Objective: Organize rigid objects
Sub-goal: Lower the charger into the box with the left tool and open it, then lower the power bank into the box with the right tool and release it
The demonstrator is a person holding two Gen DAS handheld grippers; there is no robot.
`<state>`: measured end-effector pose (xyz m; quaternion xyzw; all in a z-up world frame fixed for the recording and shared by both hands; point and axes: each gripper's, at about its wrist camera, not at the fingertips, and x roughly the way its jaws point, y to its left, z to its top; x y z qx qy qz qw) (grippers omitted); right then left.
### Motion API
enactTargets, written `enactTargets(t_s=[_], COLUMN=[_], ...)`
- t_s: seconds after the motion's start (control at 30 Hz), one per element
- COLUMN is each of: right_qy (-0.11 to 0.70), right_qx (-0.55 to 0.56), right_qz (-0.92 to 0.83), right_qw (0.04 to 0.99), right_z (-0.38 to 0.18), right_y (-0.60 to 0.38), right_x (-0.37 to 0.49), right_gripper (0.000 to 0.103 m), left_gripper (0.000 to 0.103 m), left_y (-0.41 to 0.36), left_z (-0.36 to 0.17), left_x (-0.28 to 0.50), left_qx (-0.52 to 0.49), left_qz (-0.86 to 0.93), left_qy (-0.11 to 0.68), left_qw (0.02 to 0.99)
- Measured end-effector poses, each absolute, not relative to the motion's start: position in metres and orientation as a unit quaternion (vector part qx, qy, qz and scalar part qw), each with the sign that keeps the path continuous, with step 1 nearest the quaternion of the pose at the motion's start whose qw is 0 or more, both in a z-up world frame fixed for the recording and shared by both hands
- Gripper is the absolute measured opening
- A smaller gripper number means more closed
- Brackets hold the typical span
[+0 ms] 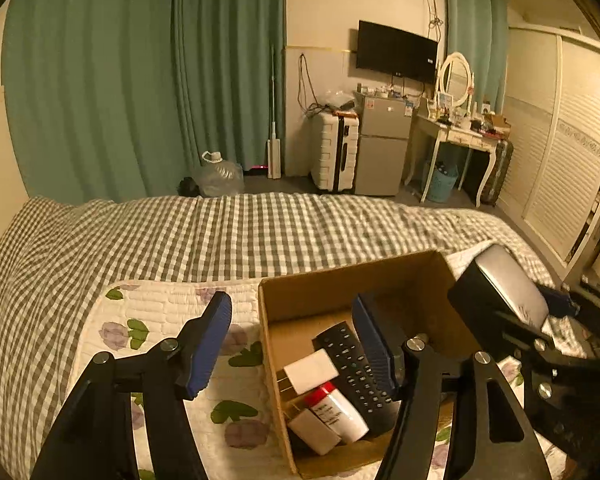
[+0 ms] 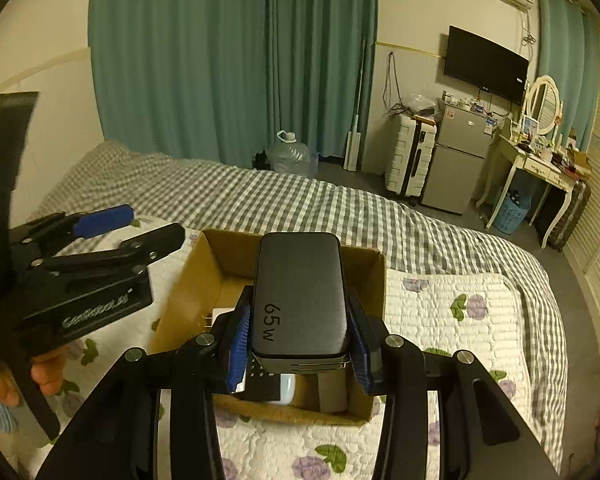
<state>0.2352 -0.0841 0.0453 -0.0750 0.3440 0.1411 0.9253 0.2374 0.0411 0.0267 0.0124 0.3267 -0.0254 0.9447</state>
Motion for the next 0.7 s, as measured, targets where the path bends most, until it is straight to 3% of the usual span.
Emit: enactTargets(t_s=[0.7], right_qy=[0.431], right_qx=[-0.081], right_qz=[0.129], right_qw=[0.89], right_z=[-0.06], right_y=[-0.061], right_x=[0.341], right_gripper=[0.041], left_gripper=[0.065], left_y=[0.052], left_z=[-0.031], left_x=[0.269], left_qx=[0.038], left_qz=[-0.018], left_qy=[0.366], left_qw=[0.929])
